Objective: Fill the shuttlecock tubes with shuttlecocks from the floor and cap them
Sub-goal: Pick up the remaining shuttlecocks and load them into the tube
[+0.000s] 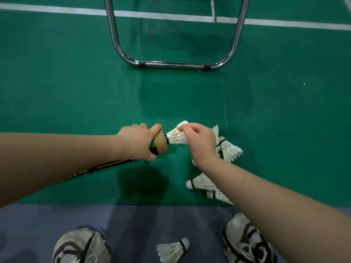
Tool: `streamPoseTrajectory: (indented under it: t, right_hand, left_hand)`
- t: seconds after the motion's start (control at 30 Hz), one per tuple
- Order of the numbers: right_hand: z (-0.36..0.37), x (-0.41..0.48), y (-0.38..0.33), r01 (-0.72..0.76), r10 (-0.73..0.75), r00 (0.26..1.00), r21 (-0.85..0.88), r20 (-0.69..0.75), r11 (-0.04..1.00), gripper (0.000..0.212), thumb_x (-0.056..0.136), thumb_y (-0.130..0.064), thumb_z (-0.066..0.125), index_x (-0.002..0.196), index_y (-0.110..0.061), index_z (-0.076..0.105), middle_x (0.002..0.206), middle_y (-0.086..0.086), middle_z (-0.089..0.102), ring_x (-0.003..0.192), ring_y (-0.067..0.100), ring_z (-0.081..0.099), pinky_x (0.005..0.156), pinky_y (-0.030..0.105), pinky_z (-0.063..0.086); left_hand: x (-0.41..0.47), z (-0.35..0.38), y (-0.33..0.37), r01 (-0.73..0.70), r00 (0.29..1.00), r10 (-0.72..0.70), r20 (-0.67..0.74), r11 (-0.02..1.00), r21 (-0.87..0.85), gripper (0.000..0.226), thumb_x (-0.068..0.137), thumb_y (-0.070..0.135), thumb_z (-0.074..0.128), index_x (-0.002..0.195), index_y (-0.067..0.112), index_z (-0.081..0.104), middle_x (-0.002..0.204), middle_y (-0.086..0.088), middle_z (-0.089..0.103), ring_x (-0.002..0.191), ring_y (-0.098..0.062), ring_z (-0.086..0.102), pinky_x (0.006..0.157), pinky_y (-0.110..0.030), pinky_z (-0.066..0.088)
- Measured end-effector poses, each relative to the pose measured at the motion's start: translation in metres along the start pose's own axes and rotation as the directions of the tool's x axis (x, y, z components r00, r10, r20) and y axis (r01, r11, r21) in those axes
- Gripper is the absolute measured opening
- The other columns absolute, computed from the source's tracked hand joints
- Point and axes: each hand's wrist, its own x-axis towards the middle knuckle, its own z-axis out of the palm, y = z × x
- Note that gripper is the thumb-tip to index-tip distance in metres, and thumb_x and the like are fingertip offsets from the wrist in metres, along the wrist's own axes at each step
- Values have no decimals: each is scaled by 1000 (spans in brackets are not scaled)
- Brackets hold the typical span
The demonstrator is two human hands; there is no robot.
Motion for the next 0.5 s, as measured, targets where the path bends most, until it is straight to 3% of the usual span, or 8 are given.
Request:
streamPoseTrajectory:
  t: [0.1,0.23,0.33,0.43,0.5]
  right_hand:
    - [7,-3,4,40,-31,983,-45,183,998,22,89,-10,51,86,-21,70,89,1,68,90,18,58,83,30,44]
    - [8,-3,7,-23,22,965,-1,260,1000,7,96,-24,45,101,-23,49,94,-4,52,86,12,46,73,25,36]
    - [5,-2,4,-102,102,935,-16,340,995,36,81,-42,55,108,-20,48,103,1,52,88,13,47,68,19,36]
    - [3,3,1,-227,203,780,-35,591,973,52,69,-35,60,119,-21,52,105,-1,56,90,8,51,77,23,39]
    - [-5,8,5,-304,269,658,-78,704,949,45,63,-30,59,108,-26,55,96,-6,60,92,10,52,91,34,36]
  left_hand:
    - [4,-7,7,-17,999,16,-42,999,-43,75,69,54,65,128,28,29,90,-4,42,87,-29,54,71,-38,50]
    - [8,-16,14,-41,996,36,-78,997,-60,74,68,53,66,127,26,30,90,-5,45,79,-28,52,69,-38,51]
    - [8,-16,17,-69,994,66,-82,997,-37,78,67,53,66,130,26,28,99,-8,52,92,-31,57,75,-41,52]
    - [5,-16,23,-139,986,141,-86,990,27,80,68,53,64,134,27,26,105,-8,52,97,-30,56,77,-40,51]
    - [2,-16,30,-194,974,202,-105,977,83,79,68,54,63,134,28,27,106,-7,52,97,-30,56,73,-37,49]
